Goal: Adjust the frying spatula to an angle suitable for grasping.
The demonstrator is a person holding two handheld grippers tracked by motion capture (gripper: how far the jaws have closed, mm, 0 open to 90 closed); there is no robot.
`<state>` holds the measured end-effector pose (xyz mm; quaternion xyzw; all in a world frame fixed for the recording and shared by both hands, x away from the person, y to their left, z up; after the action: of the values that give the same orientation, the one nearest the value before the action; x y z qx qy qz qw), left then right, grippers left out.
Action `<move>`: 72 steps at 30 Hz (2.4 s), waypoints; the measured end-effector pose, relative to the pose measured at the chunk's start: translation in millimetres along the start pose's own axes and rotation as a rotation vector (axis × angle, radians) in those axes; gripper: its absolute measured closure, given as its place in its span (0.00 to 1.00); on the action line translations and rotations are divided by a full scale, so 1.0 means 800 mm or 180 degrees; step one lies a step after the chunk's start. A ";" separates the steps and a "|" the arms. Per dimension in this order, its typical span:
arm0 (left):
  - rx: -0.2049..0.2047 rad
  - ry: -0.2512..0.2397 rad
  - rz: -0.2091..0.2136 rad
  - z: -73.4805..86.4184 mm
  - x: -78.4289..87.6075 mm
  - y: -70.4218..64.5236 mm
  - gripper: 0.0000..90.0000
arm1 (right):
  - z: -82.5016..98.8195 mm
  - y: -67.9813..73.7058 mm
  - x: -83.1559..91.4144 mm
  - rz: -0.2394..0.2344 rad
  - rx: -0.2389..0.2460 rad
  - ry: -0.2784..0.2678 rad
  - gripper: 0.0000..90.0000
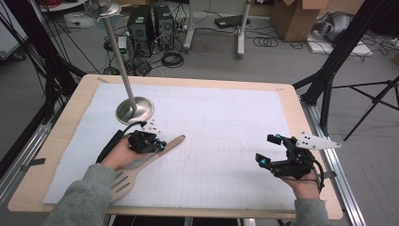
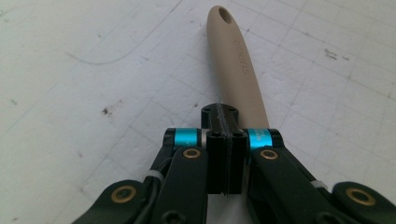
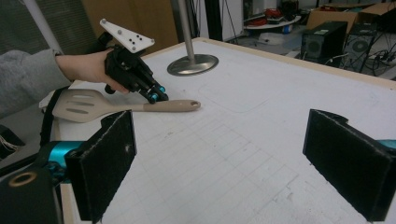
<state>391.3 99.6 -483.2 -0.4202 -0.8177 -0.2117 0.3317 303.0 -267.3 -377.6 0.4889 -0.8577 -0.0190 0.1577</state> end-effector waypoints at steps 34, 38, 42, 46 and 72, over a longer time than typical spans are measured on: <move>-0.0169 -0.0286 0.0039 -0.020 0.011 -0.014 0.99 | 0.002 0.001 -0.001 -0.0005 -0.0025 0.0027 0.10; -0.0070 -0.0392 -0.0017 -0.023 0.035 -0.010 0.99 | 0.003 0.000 -0.003 -0.0009 -0.0016 0.0038 0.10; -0.0152 -0.0498 -0.0074 -0.020 0.061 -0.015 0.99 | 0.003 0.001 -0.005 -0.0020 -0.0024 0.0053 0.10; -0.0220 -0.0532 -0.0126 -0.011 0.077 -0.021 0.99 | 0.003 -0.001 -0.007 -0.0021 -0.0013 0.0059 0.10; 0.0278 -0.0780 -0.0148 0.013 0.128 -0.041 0.29 | -0.002 -0.007 -0.029 -0.0166 -0.0001 0.0072 0.10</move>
<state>316.6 143.9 -419.1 -0.4089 -0.8701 -0.1306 0.2422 318.8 -250.4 -383.2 0.5113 -0.8429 -0.0177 0.1669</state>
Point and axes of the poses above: each handheld gripper's, and its own axes: x roughly backward along the jaws, z roughly out of its underside, y roughly to its left, the point moved 7 cm from there along -x, roughly forward along the jaws, and after that the axes turned 5 degrees about -z, right-handed, at the moved point
